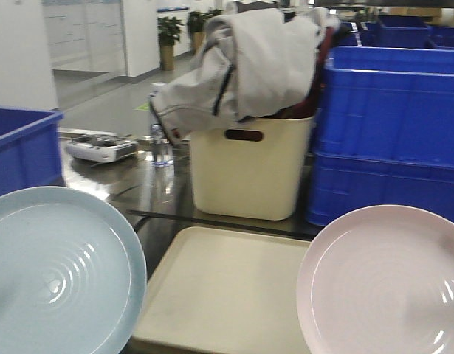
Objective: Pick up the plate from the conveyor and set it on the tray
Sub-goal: 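Drive the base with both plates held to the steel cart, then lower the blue plate onto the cream tray and open left gripper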
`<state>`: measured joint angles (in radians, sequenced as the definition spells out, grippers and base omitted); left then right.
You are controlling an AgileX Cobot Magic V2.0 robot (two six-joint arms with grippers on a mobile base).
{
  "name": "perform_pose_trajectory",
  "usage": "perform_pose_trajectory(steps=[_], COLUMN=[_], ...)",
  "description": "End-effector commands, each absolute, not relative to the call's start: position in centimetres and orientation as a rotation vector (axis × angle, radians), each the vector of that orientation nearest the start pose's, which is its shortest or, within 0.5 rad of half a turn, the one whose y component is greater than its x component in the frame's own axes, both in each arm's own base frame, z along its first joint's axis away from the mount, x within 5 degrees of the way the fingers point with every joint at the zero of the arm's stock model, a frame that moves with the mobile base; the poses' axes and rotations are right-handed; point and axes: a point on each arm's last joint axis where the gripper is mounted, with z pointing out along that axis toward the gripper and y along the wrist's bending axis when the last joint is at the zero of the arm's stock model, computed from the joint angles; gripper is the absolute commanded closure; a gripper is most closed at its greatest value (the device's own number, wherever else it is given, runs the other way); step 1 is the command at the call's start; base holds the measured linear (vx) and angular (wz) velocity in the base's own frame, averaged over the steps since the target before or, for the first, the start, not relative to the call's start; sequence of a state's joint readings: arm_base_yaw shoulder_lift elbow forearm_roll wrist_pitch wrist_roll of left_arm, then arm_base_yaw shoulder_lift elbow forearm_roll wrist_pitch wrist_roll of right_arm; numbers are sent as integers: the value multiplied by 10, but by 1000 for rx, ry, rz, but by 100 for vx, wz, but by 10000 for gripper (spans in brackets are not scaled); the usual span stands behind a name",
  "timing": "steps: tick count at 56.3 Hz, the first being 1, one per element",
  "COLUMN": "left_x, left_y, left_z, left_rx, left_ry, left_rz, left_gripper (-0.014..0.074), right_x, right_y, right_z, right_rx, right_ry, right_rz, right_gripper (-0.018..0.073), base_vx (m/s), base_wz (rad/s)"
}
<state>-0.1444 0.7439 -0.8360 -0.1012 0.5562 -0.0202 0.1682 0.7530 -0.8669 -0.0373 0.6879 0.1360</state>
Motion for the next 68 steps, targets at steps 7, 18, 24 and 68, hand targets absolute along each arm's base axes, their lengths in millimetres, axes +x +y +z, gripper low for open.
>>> perform_pose_trajectory(steps=[7, 18, 24, 68], left_x=[144, 145, 145, 144], left_y=[-26, -26, -26, -26], left_z=[394, 393, 393, 393], left_rx=[55, 55, 55, 55], left_ry=[1824, 1828, 1828, 1826], left_rz=[-241, -241, -241, -241], left_gripper=[599, 599, 599, 599], right_x=[142, 142, 142, 142], right_y=[21, 21, 21, 21], right_z=[391, 391, 391, 391], right_rx=[-48, -48, -48, -47], right_ry=[1940, 1940, 1940, 1934], right_rz=[151, 151, 151, 152], right_gripper=[571, 571, 571, 571], base_vx=[20, 14, 7, 1], base_wz=[-79, -54, -28, -4])
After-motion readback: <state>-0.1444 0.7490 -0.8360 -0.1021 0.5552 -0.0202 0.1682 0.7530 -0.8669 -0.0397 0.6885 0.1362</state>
